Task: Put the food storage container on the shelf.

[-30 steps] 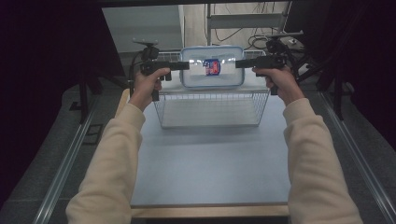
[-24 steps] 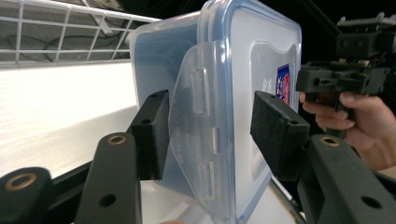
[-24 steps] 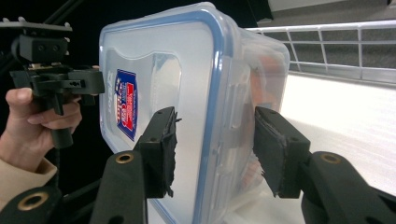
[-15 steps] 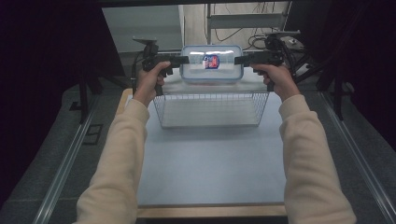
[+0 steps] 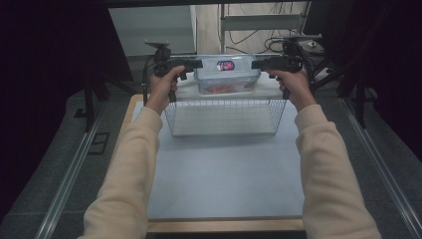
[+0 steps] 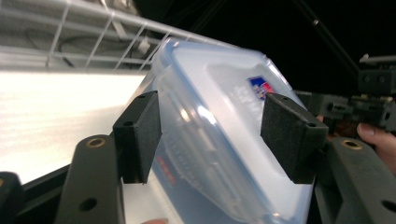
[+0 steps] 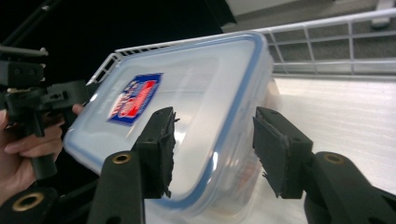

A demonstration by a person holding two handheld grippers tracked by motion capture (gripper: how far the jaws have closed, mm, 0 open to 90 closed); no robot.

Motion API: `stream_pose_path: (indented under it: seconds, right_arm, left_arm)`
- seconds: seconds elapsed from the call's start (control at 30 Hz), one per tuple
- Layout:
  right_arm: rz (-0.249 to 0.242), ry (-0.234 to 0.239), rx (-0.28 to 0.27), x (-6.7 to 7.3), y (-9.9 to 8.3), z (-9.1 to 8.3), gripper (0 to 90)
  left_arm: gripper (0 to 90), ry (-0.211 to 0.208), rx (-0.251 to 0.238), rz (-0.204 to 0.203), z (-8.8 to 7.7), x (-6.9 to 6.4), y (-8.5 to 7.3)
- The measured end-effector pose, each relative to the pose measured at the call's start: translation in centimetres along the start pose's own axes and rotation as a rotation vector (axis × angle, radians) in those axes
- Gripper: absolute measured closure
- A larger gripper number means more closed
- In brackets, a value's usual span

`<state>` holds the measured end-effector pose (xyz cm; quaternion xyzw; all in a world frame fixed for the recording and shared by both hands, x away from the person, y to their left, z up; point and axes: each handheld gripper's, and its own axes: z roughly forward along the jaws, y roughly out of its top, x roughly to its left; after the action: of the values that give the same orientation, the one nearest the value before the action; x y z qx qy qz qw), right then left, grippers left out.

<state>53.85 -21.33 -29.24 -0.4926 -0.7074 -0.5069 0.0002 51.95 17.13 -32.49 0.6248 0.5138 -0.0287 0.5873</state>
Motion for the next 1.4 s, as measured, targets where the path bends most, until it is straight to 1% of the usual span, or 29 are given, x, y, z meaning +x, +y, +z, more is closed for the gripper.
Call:
stream_pose_path:
  seconds: [0.03,0.17,0.23,0.3,0.37,0.4,0.43,0.47,0.5,0.53,0.57,0.6,0.67,0.73,0.77,0.8,0.83,0.87,0.93,1.0,1.07,1.1,1.13,1.2,1.23,1.27,1.3,1.33,1.4]
  right_arm:
    - [-0.020,0.000,-0.005,0.1,-0.1,-0.3,45.4]
    - [-0.102,0.026,-0.028,0.8,-1.1,-2.1,41.9]
    - [-0.144,0.025,-0.035,1.1,-2.0,-3.1,39.6]
    - [-0.173,0.023,-0.034,1.3,-3.0,-4.1,38.2]
    - [-0.201,0.031,-0.034,1.4,-4.3,-5.0,37.4]
    - [-0.215,0.038,-0.038,1.5,-5.1,-5.4,36.9]
    - [-0.243,0.047,-0.040,1.6,-6.7,-6.0,36.3]
    - [-0.243,0.047,-0.040,1.6,-6.7,-6.0,36.3]
    - [-0.254,0.047,-0.038,1.6,-7.3,-6.3,35.8]
    - [-0.272,0.041,-0.039,1.6,-8.4,-6.6,35.0]
    - [-0.297,0.040,-0.042,1.4,-10.2,-7.2,34.1]
    - [-0.297,0.040,-0.042,1.4,-10.2,-7.2,34.1]
    - [-0.303,0.043,-0.048,1.2,-11.5,-7.7,33.5]
    - [-0.315,0.047,-0.051,1.0,-12.9,-8.1,33.5]
    - [-0.320,0.047,-0.046,0.7,-14.4,-8.4,33.3]
    - [-0.320,0.047,-0.046,0.7,-14.4,-8.4,33.3]
    - [-0.333,0.050,-0.042,0.5,-15.5,-8.5,33.0]
    - [-0.333,0.050,-0.042,0.5,-15.5,-8.5,33.0]
    - [-0.332,0.054,-0.028,0.4,-16.8,-8.5,32.5]
    - [-0.342,0.063,-0.019,0.2,-18.1,-8.3,31.7]
    - [-0.344,0.074,-0.010,0.0,-19.5,-8.2,31.6]
    - [-0.342,0.079,0.001,-0.2,-20.8,-7.9,31.5]
    - [-0.342,0.079,0.001,-0.2,-20.8,-7.9,31.5]
    - [-0.343,0.087,0.013,-0.3,-22.0,-7.5,31.2]
    - [-0.344,0.093,0.027,-0.3,-23.1,-7.2,30.7]
    - [-0.344,0.093,0.027,-0.3,-23.1,-7.2,30.7]
    - [-0.348,0.090,0.034,-0.3,-23.4,-7.1,30.7]
    - [-0.351,0.091,0.036,-0.4,-23.8,-6.8,30.6]
    - [-0.355,0.084,0.061,-0.3,-24.2,-6.4,29.7]
  left_arm:
    - [37.4,0.015,-0.005,0.018,-0.4,-0.3,0.0]
    - [36.2,0.012,-0.042,0.062,-2.3,-1.5,-0.8]
    - [35.2,0.030,-0.039,0.107,-3.4,-2.2,-1.6]
    - [34.9,0.013,-0.034,0.130,-4.4,-2.7,-2.6]
    - [34.3,-0.026,-0.036,0.159,-5.5,-3.2,-3.8]
    - [34.2,-0.008,-0.037,0.179,-5.9,-3.6,-4.5]
    - [34.3,0.005,-0.026,0.211,-6.5,-4.1,-5.8]
    - [34.1,0.005,-0.026,0.211,-6.5,-4.1,-5.8]
    - [34.1,0.001,-0.018,0.226,-6.9,-4.5,-6.9]
    - [34.0,0.006,-0.011,0.238,-7.3,-4.6,-7.7]
    - [34.1,0.007,-0.007,0.246,-7.6,-4.7,-8.8]
    - [34.1,0.006,-0.005,0.251,-7.8,-4.7,-9.5]
    - [34.2,0.019,0.003,0.267,-8.1,-4.6,-11.2]
    - [34.2,0.021,0.013,0.273,-8.3,-4.2,-12.8]
    - [34.2,0.021,0.026,0.269,-8.3,-3.9,-13.7]
    - [34.2,0.020,0.033,0.262,-8.3,-3.8,-14.3]
    - [34.0,0.015,0.043,0.251,-8.3,-3.5,-15.0]
    - [34.0,0.013,0.052,0.244,-8.2,-3.3,-15.7]
    - [33.7,0.023,0.081,0.240,-8.1,-2.9,-17.1]
    - [33.6,0.028,0.099,0.236,-8.1,-2.4,-18.4]
    - [33.5,0.024,0.108,0.225,-8.2,-2.0,-19.7]
    - [33.5,0.021,0.118,0.219,-8.2,-1.8,-20.3]
    - [33.5,0.019,0.120,0.214,-8.2,-1.6,-20.9]
    - [33.5,0.024,0.135,0.215,-8.2,-1.4,-22.0]
    - [33.6,0.030,0.136,0.220,-8.2,-1.3,-22.5]
    - [33.6,0.035,0.140,0.222,-8.2,-1.2,-22.8]
    - [33.5,0.042,0.163,0.228,-8.0,-1.2,-23.3]
    - [33.2,0.049,0.173,0.237,-7.9,-1.2,-23.6]
    - [33.0,0.058,0.184,0.243,-7.7,-1.2,-23.9]
